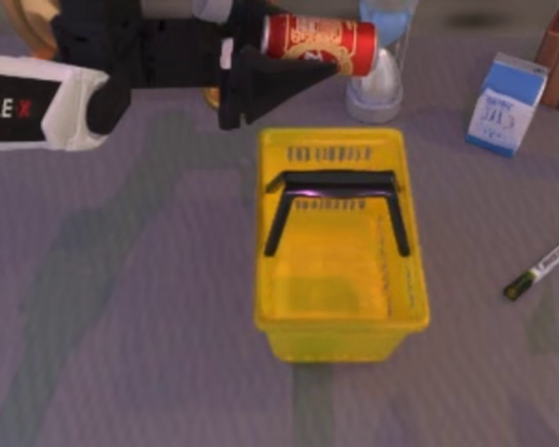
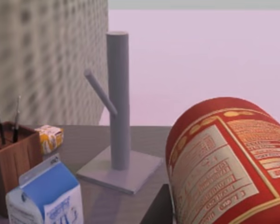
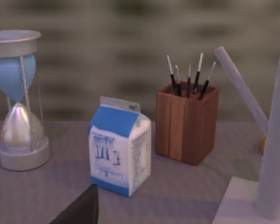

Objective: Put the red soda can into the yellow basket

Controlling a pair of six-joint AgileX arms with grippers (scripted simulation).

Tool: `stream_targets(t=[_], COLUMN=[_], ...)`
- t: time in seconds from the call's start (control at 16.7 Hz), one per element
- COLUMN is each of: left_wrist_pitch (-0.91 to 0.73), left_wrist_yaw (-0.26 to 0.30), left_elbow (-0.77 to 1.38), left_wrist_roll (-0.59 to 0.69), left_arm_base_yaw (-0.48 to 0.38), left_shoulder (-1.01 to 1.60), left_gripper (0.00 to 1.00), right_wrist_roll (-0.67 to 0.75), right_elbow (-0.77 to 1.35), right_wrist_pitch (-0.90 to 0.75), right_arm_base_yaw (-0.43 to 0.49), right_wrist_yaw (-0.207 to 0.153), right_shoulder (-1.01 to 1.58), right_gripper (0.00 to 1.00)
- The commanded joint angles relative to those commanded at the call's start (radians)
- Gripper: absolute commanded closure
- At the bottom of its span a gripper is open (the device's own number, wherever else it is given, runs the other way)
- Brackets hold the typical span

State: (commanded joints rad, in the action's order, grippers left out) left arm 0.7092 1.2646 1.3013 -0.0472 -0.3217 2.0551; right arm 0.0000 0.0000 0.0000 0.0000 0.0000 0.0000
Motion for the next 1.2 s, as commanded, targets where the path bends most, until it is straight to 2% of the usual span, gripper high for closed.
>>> stream_targets(t=[0.18, 0.6, 0.9, 1.2], left_wrist_pitch=[0.04, 0.319, 0.335, 0.335], left_wrist_yaw=[0.003, 0.004, 0.004, 0.004], left_elbow=[-0.01, -0.083, -0.089, -0.089], left_wrist_roll=[0.001, 0.006, 0.006, 0.006], left_arm_base_yaw=[0.002, 0.019, 0.02, 0.02], left_shoulder=[0.035, 0.227, 0.24, 0.24], left_gripper=[1.0, 1.0, 1.0, 0.62], right_wrist_roll=[0.0, 0.0, 0.0, 0.0], right_elbow=[0.0, 0.0, 0.0, 0.0], right_wrist_pitch=[0.0, 0.0, 0.0, 0.0], right_arm_base_yaw=[0.0, 0.0, 0.0, 0.0], right_wrist_yaw=[0.0, 0.0, 0.0, 0.0], right_shoulder=[0.0, 0.0, 0.0, 0.0], right_gripper=[0.0, 0.0, 0.0, 0.0])
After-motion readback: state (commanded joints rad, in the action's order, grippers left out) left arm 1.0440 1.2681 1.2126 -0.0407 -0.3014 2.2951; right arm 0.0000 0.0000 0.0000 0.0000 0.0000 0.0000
